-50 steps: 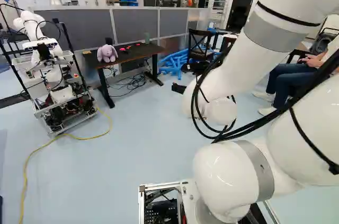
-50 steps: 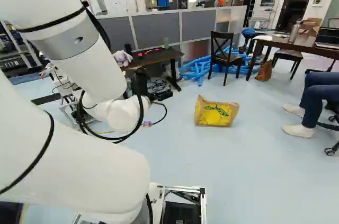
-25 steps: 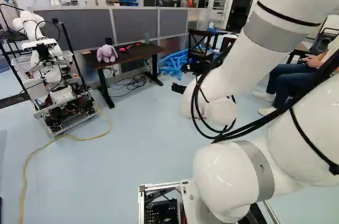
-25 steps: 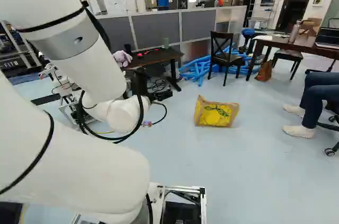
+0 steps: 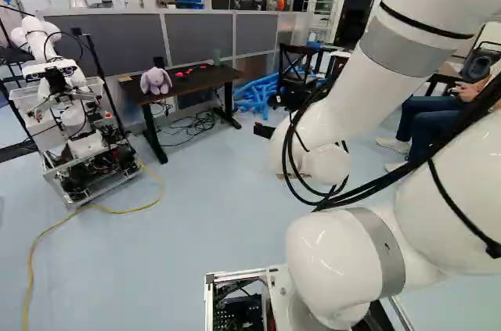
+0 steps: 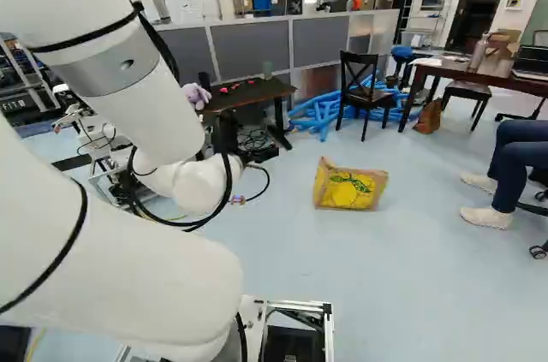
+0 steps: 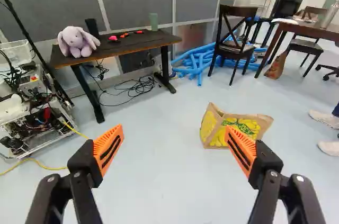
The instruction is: Pick up the bag on the ground and place it on the table
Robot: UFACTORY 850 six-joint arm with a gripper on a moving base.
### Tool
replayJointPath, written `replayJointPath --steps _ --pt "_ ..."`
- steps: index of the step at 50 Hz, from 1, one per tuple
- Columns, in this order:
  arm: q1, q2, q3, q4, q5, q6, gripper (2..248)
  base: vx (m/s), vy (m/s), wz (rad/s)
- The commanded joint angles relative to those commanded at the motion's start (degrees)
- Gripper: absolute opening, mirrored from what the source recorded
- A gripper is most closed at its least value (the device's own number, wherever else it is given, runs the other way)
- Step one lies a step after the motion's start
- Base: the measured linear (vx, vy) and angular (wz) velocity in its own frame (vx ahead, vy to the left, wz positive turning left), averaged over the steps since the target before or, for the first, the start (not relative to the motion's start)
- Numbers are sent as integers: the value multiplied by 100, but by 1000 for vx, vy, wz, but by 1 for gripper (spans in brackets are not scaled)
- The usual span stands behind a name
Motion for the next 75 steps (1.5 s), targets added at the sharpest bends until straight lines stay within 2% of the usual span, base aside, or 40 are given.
replayJointPath --steps 13,45,75 --pt "0 0 0 0 0 0 247 142 -8 -40" --pt "0 0 0 0 0 0 247 198 -41 -217" --pt "0 0 0 0 0 0 247 212 -25 -14"
